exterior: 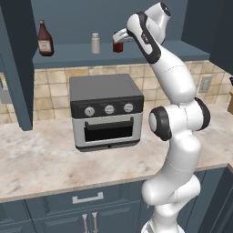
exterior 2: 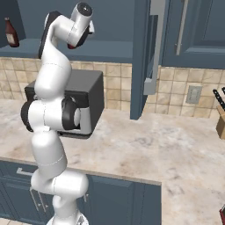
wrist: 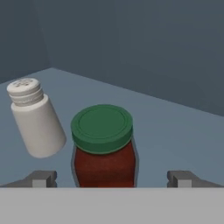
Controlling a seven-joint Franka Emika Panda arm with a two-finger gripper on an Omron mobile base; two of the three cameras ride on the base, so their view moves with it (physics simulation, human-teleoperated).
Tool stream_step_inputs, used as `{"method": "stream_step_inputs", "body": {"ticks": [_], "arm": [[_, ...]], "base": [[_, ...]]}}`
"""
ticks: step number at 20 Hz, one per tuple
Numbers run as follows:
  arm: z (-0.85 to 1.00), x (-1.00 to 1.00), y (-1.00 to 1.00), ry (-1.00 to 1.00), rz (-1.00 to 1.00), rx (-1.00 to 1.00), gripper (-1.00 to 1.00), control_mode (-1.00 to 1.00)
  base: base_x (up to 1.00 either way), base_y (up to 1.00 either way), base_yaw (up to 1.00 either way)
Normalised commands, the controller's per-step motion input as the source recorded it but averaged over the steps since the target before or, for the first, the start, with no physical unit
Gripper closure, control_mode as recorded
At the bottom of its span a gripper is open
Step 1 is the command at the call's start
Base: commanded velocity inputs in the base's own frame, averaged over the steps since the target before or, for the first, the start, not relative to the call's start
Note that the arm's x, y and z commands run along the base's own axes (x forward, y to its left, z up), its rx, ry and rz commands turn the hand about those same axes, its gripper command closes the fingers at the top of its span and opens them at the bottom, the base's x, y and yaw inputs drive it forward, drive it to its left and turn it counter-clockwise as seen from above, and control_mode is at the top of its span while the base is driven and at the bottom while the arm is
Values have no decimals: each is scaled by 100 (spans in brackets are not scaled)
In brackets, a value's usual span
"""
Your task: Collect the paprika, ketchup, and shaker from the cabinet and place them next to the stove.
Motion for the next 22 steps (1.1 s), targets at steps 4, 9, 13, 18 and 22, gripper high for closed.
{"method": "stream_step_inputs", "body": {"ticks": [4,9,13,18,22], "arm": [[-2,2,7,0,1,0,-100,-100],[0,9,6,0,0,0,-100,-100],[0,8,2,0,1,0,-100,-100],[-5,4,0,0,2,0,100,-100],[-6,0,0,0,1,0,100,-100]], "base": [[0,0,0],[0,0,0],[0,0,0],[0,0,0],[0,0,0]]}}
